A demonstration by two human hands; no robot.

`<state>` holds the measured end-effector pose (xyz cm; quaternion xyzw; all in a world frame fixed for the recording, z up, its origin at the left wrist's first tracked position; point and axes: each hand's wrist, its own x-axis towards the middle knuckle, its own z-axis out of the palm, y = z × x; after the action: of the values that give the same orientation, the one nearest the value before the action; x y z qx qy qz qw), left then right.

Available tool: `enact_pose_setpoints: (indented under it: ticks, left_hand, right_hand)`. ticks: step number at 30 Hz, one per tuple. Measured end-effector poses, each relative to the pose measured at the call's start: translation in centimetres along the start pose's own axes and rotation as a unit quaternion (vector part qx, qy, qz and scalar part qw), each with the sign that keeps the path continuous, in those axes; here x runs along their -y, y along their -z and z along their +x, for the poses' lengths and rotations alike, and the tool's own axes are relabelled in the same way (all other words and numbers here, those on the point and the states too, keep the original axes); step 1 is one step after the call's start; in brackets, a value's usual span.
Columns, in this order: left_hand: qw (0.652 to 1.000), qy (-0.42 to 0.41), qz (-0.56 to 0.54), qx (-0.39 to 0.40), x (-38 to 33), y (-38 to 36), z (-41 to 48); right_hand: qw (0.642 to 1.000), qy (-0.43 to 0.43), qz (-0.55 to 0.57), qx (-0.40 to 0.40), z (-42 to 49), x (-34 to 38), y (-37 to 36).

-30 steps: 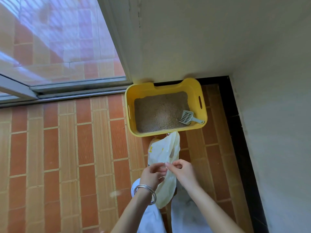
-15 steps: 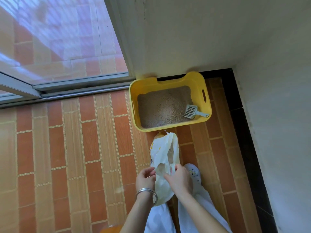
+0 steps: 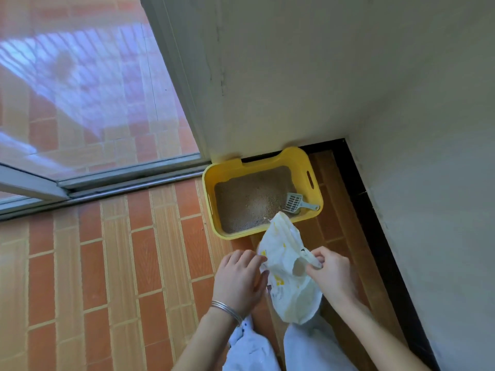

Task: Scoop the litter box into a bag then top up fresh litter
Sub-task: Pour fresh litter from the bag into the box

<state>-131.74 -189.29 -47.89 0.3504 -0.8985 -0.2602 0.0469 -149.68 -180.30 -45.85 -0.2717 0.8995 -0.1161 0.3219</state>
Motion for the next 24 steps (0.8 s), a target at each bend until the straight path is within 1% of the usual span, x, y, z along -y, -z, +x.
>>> enact_pose_setpoints:
  ticks: [1, 3, 5, 9, 15, 17, 19, 22, 24]
  left_hand:
    - [0.999, -0.024, 0.021, -0.004, -0.2, 0.8, 0.8]
    - [0.998, -0.045, 0.043, -0.009, -0.7, 2.0, 2.3]
    - [0.998, -0.044, 0.048, -0.01, -1.5, 2.8, 3.8]
    - [0.997, -0.04, 0.063, -0.02, -3.8, 3.1, 6.3]
    - [0.995, -0.065, 0.077, -0.011, -6.5, 1.8, 10.2]
    - [0.994, -0.069, 0.082, -0.016, -7.0, 1.6, 11.7]
    - [0.994, -0.065, 0.087, -0.01, -7.2, 1.4, 13.1]
    - [0.995, -0.027, 0.091, 0.003, -7.5, 1.2, 15.0]
    - [0.996, 0.004, 0.093, 0.01, -7.6, 1.0, 16.2]
  right_hand:
    - [1.0, 0.008, -0.007, -0.007, -0.1, 0.3, 1.2]
    - [0.999, 0.014, -0.023, -0.019, -0.2, 0.5, 3.8]
    - [0.999, 0.012, -0.033, -0.032, -0.1, 0.4, 6.6]
    - [0.994, 0.023, -0.058, -0.087, 1.0, -0.4, 12.4]
    - [0.98, 0.057, -0.11, -0.157, 6.2, -0.9, 19.8]
    - [0.975, 0.077, -0.133, -0.162, 8.4, -0.8, 21.1]
    - [0.971, 0.087, -0.165, -0.149, 10.3, -0.8, 21.9]
    - [0.97, 0.085, -0.199, -0.113, 12.8, -1.8, 23.2]
    - [0.968, 0.087, -0.198, -0.123, 13.6, -2.7, 24.4]
